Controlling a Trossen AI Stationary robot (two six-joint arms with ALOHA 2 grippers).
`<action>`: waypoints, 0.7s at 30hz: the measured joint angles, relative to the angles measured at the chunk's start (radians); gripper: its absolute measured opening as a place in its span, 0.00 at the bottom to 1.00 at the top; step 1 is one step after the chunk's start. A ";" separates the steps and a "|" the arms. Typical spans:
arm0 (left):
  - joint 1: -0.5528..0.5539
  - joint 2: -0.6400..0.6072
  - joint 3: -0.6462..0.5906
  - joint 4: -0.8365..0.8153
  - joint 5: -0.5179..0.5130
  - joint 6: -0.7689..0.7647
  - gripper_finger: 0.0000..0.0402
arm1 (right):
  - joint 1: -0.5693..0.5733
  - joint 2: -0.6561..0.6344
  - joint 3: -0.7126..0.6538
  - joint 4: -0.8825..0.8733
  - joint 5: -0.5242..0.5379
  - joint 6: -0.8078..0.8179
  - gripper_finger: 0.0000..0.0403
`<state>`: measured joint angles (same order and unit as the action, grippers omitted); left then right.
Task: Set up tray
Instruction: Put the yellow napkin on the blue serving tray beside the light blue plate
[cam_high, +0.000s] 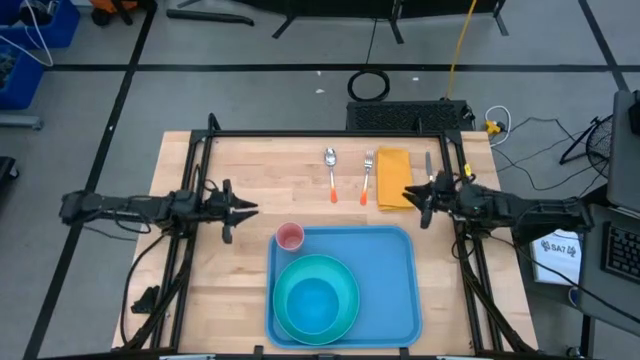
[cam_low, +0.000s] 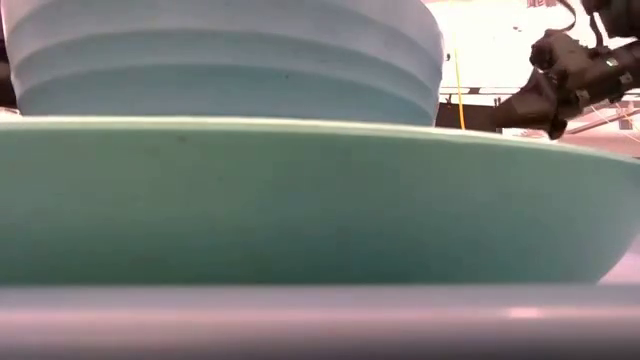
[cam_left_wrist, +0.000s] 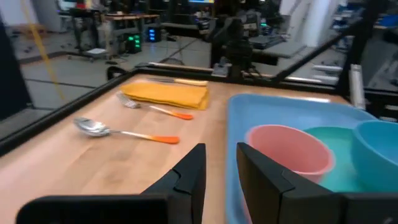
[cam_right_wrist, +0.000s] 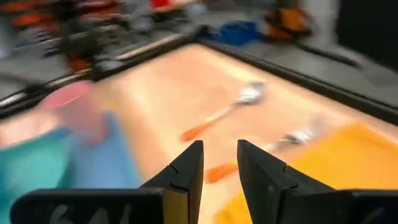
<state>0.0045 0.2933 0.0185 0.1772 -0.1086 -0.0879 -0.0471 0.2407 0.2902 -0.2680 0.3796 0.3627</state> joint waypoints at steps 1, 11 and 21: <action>0.025 0.000 0.000 -0.001 0.014 -0.003 0.23 | -0.016 0.030 0.040 -0.043 0.040 0.050 0.22; 0.129 0.001 0.000 -0.018 0.165 -0.045 0.23 | -0.170 0.392 0.161 -0.413 0.110 0.328 0.22; 0.130 0.001 0.000 -0.024 0.021 -0.045 0.23 | -0.182 0.519 0.103 -0.228 0.057 0.410 0.22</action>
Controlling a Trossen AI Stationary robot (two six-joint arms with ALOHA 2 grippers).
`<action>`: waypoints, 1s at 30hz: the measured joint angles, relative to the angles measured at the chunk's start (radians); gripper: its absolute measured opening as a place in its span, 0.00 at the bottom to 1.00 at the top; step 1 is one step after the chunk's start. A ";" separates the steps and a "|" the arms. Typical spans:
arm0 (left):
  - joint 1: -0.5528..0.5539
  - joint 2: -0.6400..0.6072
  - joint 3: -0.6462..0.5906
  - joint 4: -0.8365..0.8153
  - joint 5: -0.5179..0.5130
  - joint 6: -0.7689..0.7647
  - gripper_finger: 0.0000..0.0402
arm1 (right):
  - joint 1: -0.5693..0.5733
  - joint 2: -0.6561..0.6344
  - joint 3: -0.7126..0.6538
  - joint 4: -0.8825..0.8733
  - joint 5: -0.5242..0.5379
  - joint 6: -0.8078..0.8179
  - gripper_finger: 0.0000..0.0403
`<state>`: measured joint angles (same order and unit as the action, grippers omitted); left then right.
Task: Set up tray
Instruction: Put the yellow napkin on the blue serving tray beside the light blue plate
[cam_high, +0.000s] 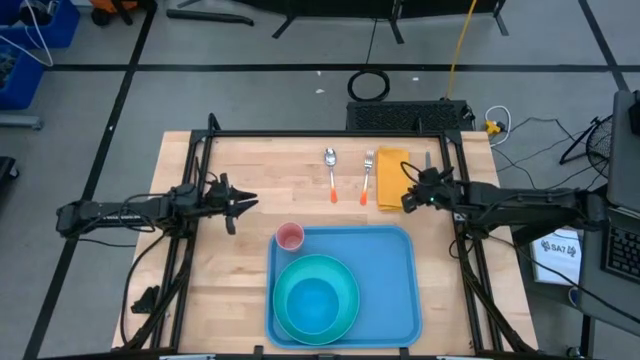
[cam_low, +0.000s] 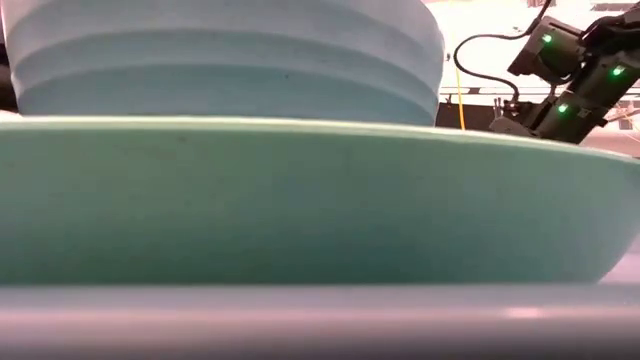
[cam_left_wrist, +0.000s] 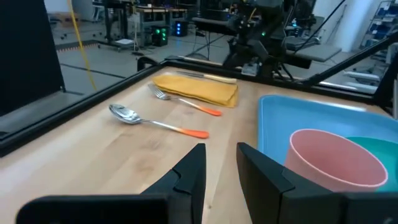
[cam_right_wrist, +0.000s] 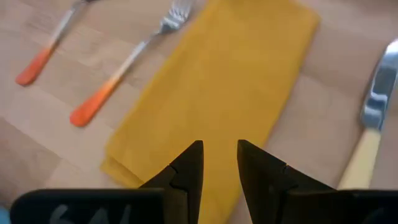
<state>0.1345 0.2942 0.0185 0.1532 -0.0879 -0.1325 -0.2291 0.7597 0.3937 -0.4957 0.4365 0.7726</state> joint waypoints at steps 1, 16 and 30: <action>0.000 0.000 0.000 0.000 0.000 -0.004 0.23 | 0.001 -0.001 -0.008 -0.010 -0.015 0.023 0.22; 0.000 0.000 0.000 0.000 0.000 -0.007 0.23 | 0.074 -0.126 -0.107 -0.022 -0.071 0.205 0.22; 0.000 0.000 0.000 0.000 0.000 -0.006 0.23 | 0.074 -0.128 -0.107 -0.031 -0.074 0.191 0.38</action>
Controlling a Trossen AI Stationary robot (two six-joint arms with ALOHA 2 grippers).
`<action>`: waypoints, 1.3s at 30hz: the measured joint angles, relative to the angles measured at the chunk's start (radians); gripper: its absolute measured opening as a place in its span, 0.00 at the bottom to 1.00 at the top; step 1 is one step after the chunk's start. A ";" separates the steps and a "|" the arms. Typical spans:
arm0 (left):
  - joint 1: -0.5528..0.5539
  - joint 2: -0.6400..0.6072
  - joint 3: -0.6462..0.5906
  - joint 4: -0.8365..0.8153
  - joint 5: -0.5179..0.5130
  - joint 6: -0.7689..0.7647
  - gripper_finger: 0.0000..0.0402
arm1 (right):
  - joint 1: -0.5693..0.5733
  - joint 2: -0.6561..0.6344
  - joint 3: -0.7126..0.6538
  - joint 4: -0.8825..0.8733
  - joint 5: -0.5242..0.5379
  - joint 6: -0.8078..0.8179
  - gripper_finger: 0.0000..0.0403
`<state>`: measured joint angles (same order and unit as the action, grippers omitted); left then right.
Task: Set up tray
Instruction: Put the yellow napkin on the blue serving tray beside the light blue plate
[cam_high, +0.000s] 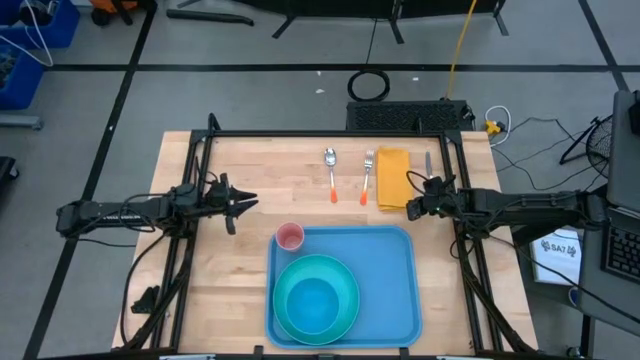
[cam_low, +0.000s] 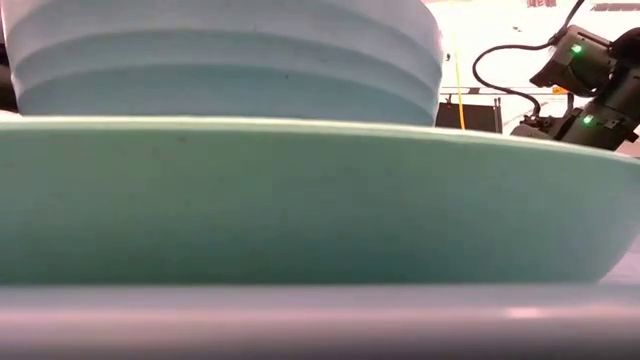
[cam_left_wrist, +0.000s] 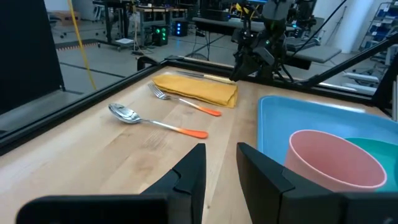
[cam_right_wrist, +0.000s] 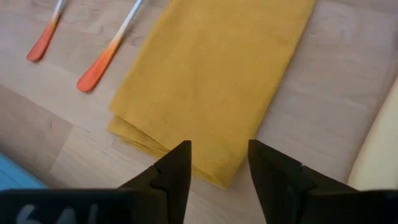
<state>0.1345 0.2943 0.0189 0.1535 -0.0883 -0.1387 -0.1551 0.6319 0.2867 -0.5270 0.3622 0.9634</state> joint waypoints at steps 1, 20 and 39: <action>0.000 0.000 0.000 0.000 0.000 0.000 0.23 | 0.000 0.000 0.000 0.000 0.000 0.001 0.39; 0.000 0.000 0.000 0.001 0.000 0.001 0.23 | 0.000 0.000 -0.143 0.309 -0.030 0.033 0.39; 0.000 0.000 0.001 0.000 -0.001 0.000 0.23 | 0.000 0.039 -0.145 0.333 -0.054 0.062 0.39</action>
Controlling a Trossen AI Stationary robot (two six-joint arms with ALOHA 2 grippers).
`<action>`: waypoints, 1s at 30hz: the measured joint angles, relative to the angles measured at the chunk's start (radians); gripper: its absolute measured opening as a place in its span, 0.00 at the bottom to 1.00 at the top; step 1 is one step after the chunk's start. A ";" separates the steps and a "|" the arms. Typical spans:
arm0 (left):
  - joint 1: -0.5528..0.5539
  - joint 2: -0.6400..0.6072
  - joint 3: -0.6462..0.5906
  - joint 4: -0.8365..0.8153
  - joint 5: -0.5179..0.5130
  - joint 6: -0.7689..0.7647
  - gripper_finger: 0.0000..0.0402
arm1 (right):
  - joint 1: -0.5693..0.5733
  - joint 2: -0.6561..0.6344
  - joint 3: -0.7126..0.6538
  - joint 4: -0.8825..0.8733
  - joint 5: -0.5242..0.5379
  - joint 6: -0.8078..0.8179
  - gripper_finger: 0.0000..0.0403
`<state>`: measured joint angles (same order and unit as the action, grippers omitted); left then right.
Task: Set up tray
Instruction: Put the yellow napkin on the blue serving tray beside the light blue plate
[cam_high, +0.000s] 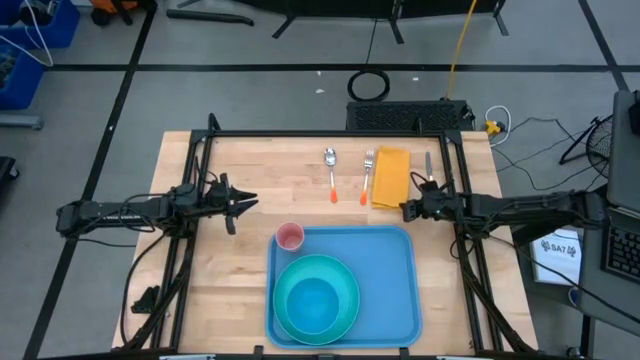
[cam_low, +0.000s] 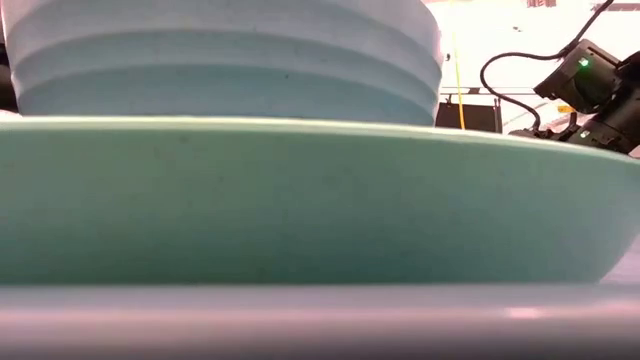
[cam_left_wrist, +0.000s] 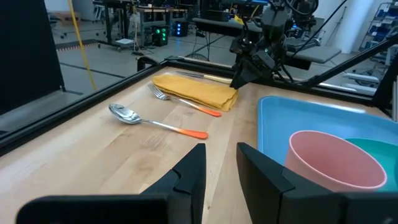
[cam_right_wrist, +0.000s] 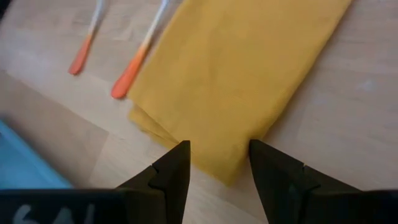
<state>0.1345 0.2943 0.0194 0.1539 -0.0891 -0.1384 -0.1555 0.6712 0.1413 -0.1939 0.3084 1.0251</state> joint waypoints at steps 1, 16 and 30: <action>0.000 0.000 0.000 0.000 0.000 0.000 0.23 | 0.000 0.011 0.000 0.000 0.002 0.004 0.39; 0.000 0.000 0.000 0.000 0.000 0.000 0.23 | -0.009 0.141 -0.003 0.121 0.008 -0.017 0.38; 0.000 0.000 0.000 0.000 0.000 0.000 0.23 | -0.023 0.150 0.000 0.185 0.059 -0.175 0.02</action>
<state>0.1345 0.2943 0.0196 0.1536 -0.0888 -0.1387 -0.1780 0.8215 0.1410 -0.0089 0.3670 0.8506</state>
